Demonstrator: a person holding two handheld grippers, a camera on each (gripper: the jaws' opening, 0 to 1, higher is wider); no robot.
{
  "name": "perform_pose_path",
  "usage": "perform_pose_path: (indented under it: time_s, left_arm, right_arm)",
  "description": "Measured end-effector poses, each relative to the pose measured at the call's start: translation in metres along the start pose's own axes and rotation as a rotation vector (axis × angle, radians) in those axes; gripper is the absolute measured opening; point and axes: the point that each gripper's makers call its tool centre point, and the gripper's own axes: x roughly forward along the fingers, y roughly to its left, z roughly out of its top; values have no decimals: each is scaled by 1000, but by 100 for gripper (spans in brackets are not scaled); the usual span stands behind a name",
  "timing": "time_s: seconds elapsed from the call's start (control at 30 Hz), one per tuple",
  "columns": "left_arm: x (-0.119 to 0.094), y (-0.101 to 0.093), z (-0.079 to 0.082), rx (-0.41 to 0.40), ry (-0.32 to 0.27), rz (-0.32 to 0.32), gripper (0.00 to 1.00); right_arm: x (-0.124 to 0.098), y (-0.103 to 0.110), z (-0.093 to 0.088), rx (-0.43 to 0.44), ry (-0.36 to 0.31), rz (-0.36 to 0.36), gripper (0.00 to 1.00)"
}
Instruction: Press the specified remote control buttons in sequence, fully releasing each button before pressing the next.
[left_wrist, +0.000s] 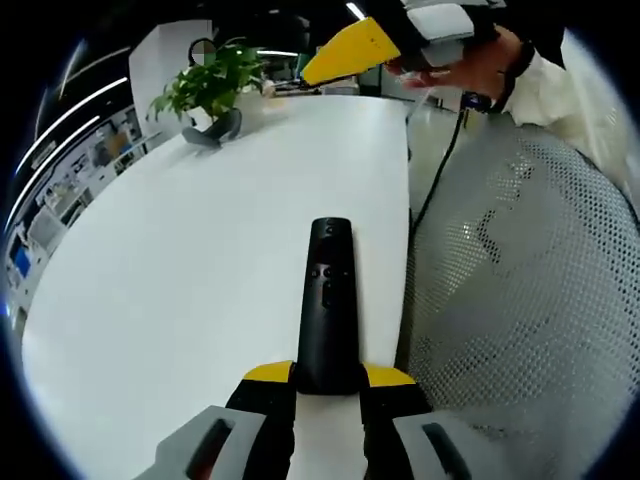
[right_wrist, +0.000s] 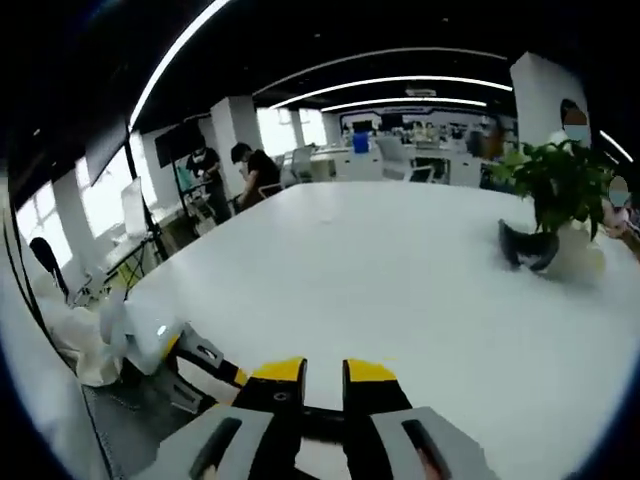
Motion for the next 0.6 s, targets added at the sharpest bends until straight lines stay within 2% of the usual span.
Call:
perform_pose_path:
  time_s: [0.07, 0.13, 0.3, 0.47, 0.6]
  left_arm:
    - [0, 3, -1, 5, 3, -1, 23]
    - [-1, 6, 0, 22, 4, -5, 23]
    - [-2, 15, -1, 48, 18, -8, 23]
    - [-4, 26, -3, 57, 29, -18, 23]
    - [-4, 35, -4, 73, 43, -16, 23]
  right_arm:
    - [-6, -16, -3, -27, 1, -92, 12]
    - [-8, -23, -8, -62, 6, -123, 12]
    - [-11, -25, -19, -60, 13, -125, 25]
    - [-15, -30, -26, 9, -36, -158, 32]
    - [-15, -40, -25, -21, -92, -225, 49]
